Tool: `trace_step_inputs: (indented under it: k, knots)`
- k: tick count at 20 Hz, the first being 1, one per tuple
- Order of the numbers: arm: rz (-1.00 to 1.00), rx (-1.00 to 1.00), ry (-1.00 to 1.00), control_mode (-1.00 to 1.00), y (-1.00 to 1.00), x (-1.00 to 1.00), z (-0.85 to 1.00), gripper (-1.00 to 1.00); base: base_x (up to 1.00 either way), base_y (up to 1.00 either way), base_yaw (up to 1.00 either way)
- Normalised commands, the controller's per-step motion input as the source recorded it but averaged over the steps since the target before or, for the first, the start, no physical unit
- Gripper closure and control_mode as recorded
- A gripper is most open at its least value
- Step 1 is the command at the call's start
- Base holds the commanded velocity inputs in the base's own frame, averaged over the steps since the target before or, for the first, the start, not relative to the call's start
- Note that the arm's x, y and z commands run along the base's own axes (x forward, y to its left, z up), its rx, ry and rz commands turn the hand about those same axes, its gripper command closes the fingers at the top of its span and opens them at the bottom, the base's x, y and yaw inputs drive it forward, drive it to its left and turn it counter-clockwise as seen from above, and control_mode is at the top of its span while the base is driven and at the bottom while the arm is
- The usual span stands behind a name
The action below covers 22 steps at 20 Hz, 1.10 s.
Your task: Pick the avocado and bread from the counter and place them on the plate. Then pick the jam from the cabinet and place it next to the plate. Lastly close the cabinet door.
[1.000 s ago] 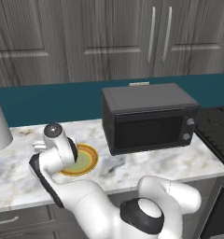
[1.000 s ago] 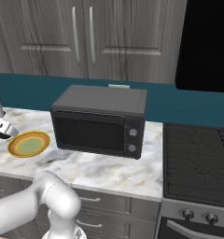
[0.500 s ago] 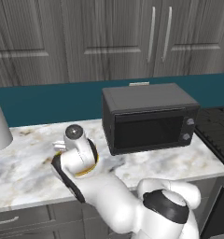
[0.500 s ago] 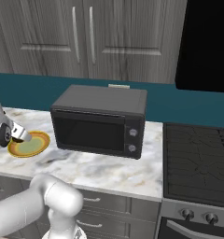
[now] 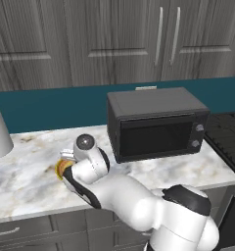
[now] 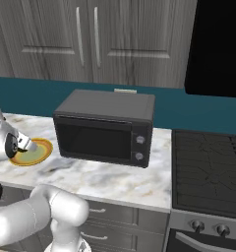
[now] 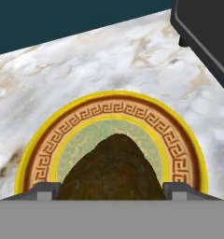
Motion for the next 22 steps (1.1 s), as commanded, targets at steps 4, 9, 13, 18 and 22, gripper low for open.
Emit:
trace_step_inputs:
  k: [4,9,13,18,22]
  knots:
    - [0.00,0.02,0.00,-1.00,0.00,0.00,0.37,-1.00,0.00,0.00,0.00]
    - [0.00,0.02,0.00,-1.00,0.00,-0.04,0.50,-1.00,0.00,0.00,0.00]
    - [0.00,0.00,0.00,-1.00,-0.11,-0.66,0.32,-1.00,0.00,0.00,0.00]
    - [0.00,0.00,0.00,-1.00,-0.03,-0.55,0.44,-1.00,0.00,0.00,0.00]
    - [0.03,0.04,0.00,-1.00,0.00,-0.38,0.68,-1.00,0.00,0.00,0.00]
